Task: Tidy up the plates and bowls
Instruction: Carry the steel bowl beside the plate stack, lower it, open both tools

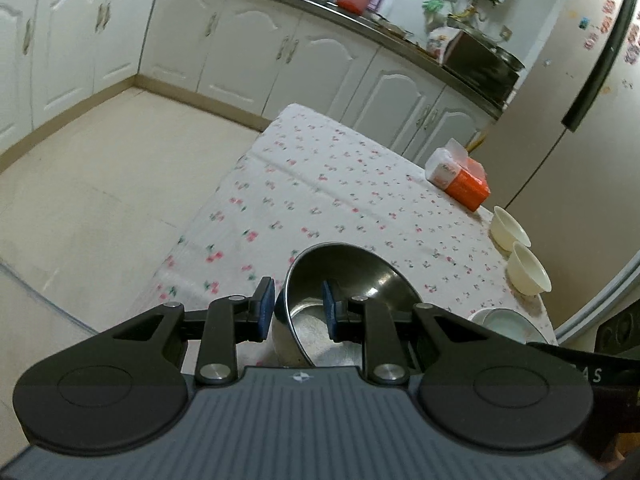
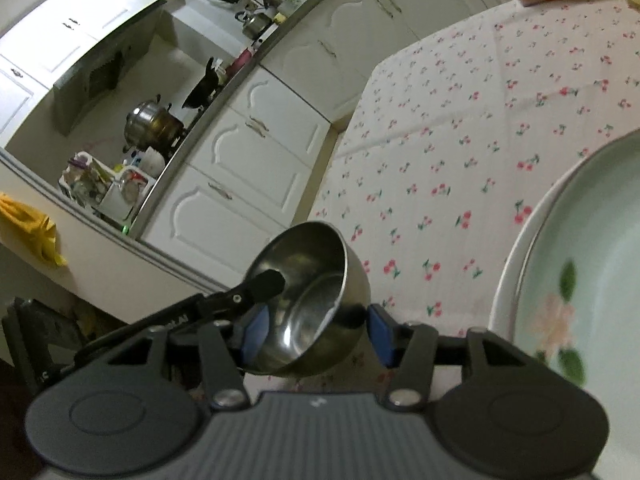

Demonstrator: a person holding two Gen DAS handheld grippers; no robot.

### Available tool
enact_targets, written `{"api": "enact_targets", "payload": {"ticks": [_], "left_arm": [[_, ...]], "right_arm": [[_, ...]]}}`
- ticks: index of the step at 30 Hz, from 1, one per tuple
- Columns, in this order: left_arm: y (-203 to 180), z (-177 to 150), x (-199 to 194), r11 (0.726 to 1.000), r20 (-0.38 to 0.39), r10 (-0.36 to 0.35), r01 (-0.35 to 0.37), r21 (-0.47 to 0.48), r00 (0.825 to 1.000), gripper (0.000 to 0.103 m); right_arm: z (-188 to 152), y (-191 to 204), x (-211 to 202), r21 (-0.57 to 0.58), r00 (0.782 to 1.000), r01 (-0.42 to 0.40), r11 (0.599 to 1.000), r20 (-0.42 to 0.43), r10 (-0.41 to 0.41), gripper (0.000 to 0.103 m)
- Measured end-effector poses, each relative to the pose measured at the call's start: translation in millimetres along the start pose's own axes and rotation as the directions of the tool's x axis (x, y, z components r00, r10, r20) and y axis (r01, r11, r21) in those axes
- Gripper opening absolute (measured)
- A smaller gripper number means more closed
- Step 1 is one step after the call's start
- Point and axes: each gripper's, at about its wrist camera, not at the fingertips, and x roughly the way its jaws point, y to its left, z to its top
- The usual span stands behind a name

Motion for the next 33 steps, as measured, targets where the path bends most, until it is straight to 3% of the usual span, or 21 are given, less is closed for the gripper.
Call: {"api": "enact_targets", "payload": {"ticks": [11, 15, 22, 33], "left_arm": [[9, -2, 11, 0.999, -0.030, 0.009, -0.010, -0.049, 1.000, 0.024], [5, -7, 9, 0.998, -0.043, 0.012, -0.015, -0.058, 0.999, 0.025], [15, -8, 2, 0.997, -0.046, -0.008, 0.004, -0.075, 0.999, 0.026], [30, -20, -14, 0.996, -0.015, 0.028, -0.030, -0.082, 0.999, 0.029]], "right_arm": [[-10, 8, 14, -0.045, 0.999, 0.028, 0.999, -0.024, -0.029, 0.055], [-12, 9, 17, -0.060, 0.999, 0.029, 0.998, -0.033, -0.031, 0.060], [-13, 10, 17, -0.070, 0.999, 0.007, 0.998, -0.040, -0.010, 0.066], [-23, 2, 9, -0.047, 0.998, -0.061, 0.997, -0.025, 0.059, 0.067]]}}
